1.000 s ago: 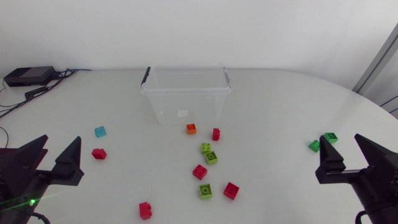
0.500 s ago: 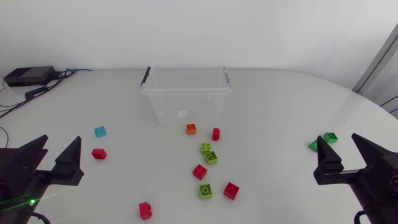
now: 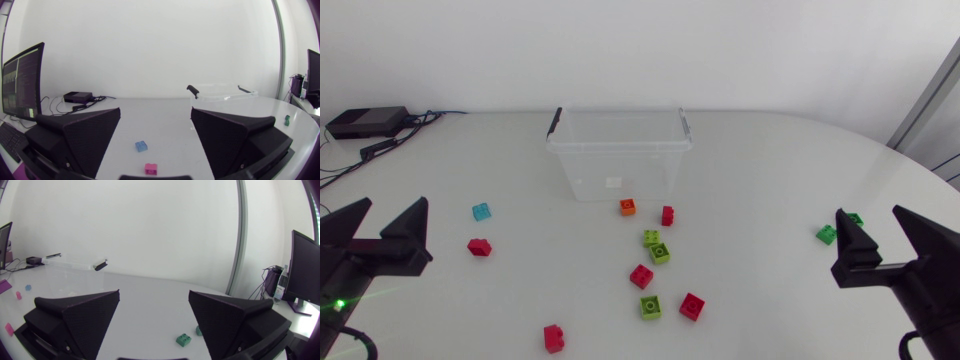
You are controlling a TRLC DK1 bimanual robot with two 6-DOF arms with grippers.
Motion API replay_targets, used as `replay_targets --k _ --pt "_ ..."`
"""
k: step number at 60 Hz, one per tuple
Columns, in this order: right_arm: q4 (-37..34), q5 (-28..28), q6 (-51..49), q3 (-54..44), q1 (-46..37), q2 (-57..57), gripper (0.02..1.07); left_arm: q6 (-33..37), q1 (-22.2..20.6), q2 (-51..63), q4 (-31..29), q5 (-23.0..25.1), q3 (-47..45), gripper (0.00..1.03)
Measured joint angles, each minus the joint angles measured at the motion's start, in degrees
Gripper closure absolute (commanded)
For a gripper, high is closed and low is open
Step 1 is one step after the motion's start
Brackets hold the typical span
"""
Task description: Pick up the duplo bricks and place them in the container
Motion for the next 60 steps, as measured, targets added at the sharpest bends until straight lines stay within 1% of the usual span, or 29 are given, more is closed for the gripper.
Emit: replay_targets --k 9,14,17,22,30,35,39,43,45,52,55,60 --pt "0.0 0.8 0.8 5.9 0.0 7.5 0.07 0.0 0.2 10.2 -0.2 0.0 6.9 0.05" --pt "0.0 1.6 1.5 8.2 0.0 10.7 0.07 0.0 0.3 16.0 -1.6 0.0 10.3 0.06" --pt "0.0 1.7 1.9 9.6 0.0 12.8 0.07 0.0 0.3 19.8 -3.4 0.0 12.5 0.06" --pt "-0.3 2.2 2.1 12.5 0.0 17.4 0.07 0.0 0.4 27.8 -8.9 0.0 17.6 0.08" --pt "-2.6 2.8 3.4 16.8 -0.5 24.2 0.07 1.4 1.4 40.9 -15.0 0.2 25.6 0.10" --pt "-3.1 2.8 3.7 17.2 -1.2 26.4 0.07 1.9 3.3 49.4 -18.0 2.1 30.8 0.10" --pt "-3.3 2.9 3.9 17.2 -2.1 27.8 0.07 2.3 5.9 55.5 -19.3 5.9 34.4 0.10" --pt "-3.3 2.9 4.3 17.2 -3.7 29.4 0.07 4.3 8.9 61.5 -19.7 9.7 37.7 0.10" --pt "-3.3 2.9 4.5 17.2 -4.5 30.2 0.07 5.5 9.9 64.2 -19.8 10.5 39.1 0.10" --pt "-4.2 0.7 4.5 18.3 -8.8 34.4 0.07 11.2 11.8 74.1 -20.7 10.9 44.6 0.10" --pt "-5.4 -0.9 4.5 19.1 -10.7 36.2 0.07 15.8 12.0 79.2 -22.3 11.1 47.5 0.10" --pt "-7.0 -3.6 4.5 20.3 -13.1 38.6 0.07 21.4 12.0 85.3 -23.5 11.4 50.6 0.10"
